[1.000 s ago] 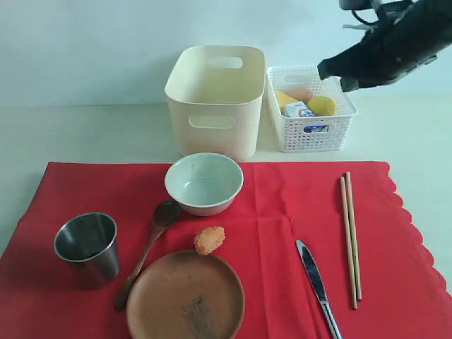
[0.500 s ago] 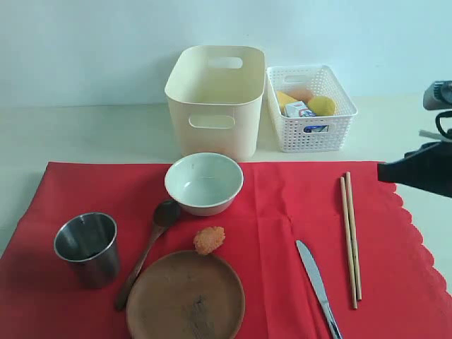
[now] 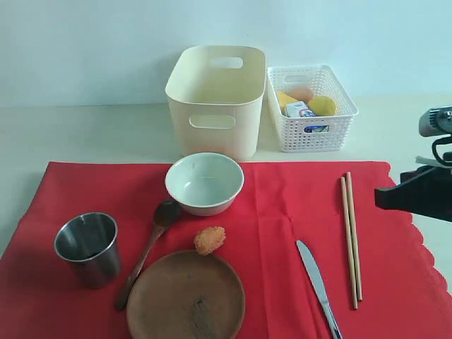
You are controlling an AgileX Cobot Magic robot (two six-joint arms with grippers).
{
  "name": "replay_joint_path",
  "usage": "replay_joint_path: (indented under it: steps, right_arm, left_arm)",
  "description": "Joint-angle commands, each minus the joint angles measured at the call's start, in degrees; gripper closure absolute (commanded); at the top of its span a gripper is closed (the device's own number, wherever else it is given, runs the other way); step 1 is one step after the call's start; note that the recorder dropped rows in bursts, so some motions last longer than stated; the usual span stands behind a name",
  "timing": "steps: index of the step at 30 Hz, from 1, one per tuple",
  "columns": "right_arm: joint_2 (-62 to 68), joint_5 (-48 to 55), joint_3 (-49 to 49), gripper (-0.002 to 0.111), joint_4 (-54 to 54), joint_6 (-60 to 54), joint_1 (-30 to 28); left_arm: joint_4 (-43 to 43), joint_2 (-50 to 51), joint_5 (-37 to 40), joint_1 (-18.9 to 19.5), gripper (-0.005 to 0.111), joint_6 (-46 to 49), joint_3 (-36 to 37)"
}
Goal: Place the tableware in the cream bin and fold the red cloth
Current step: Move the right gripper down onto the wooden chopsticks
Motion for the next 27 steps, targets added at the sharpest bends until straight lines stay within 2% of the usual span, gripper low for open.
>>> replay_joint_path:
  steps: [1,5,9,11,14,20,27]
  right_arm:
    - [-0.4,0.42,0.26,0.108,-3.17,3.26,5.22]
    - [-0.4,1.02,0.26,0.108,-3.17,11.92,7.7]
    - [0.06,4.22,-0.72,0.108,-5.32,11.67,7.7]
    - [1.55,9.34,-3.82,0.108,-5.32,11.67,7.7]
    - [5.19,23.71,-13.59,0.108,-5.32,11.89,7.7]
    - [11.82,34.19,-25.74,0.108,-5.23,13.36,7.7]
    - [19.33,52.19,-38.55,0.108,-13.34,17.11,7.7]
  left_arm:
    - [-0.36,-0.37,-0.64,0.05,0.107,-0.24,0.13]
    - [-0.36,-0.37,-0.64,0.05,0.107,-0.24,0.13]
    - [-0.36,-0.37,-0.64,0.05,0.107,-0.24,0.13]
    - [-0.36,-0.37,-0.64,0.05,0.107,-0.24,0.13]
    - [-0.36,-0.37,-0.64,0.05,0.107,-0.24,0.13]
    - [-0.36,-0.37,-0.64,0.05,0.107,-0.24,0.13]
    - [-0.36,-0.37,-0.64,0.05,0.107,-0.24,0.13]
